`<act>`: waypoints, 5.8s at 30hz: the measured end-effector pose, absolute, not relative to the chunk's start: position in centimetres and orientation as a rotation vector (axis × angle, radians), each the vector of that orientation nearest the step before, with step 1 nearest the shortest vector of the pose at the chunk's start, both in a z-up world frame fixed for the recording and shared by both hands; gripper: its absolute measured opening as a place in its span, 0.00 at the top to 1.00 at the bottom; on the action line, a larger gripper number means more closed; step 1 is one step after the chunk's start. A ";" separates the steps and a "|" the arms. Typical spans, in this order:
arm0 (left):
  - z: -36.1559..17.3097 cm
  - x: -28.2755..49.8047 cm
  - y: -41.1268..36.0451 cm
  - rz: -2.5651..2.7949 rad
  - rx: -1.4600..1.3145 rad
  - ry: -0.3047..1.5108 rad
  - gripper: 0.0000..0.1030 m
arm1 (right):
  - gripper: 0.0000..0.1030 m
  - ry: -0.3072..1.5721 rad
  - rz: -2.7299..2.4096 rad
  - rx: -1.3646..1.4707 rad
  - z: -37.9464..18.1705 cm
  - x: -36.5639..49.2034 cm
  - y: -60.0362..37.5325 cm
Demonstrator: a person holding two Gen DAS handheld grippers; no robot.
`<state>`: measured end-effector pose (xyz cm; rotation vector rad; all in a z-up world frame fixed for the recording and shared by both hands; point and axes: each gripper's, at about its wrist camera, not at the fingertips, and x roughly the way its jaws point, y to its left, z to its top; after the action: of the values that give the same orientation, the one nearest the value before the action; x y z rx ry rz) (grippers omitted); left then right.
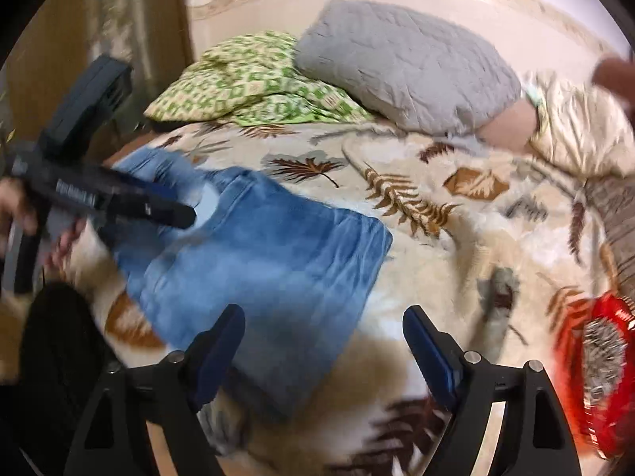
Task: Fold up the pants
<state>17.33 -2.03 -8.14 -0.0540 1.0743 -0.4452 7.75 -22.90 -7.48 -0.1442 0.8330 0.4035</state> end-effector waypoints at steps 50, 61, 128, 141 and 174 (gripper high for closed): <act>-12.6 13.0 -2.0 -0.465 0.039 1.159 0.76 | 0.36 0.990 0.273 -0.011 -13.4 6.8 -23.1; -12.2 11.9 0.1 -0.450 0.027 1.164 0.96 | 0.35 0.969 0.266 -0.038 -13.9 6.4 -22.7; -7.7 3.0 22.0 0.005 -0.328 0.924 0.00 | 0.04 0.741 0.540 -0.237 -5.7 7.4 -4.6; -14.9 9.3 21.8 0.032 -0.649 0.982 0.00 | 0.04 0.745 0.510 -0.233 -5.5 7.6 -6.2; -10.7 8.8 25.0 -0.080 -0.539 0.892 0.17 | 0.04 0.804 0.675 -0.397 -5.8 7.6 2.4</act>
<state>8.85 24.97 -10.73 -0.5392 0.8923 -0.0798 7.55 2.37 -5.80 -0.3965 0.8040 0.6752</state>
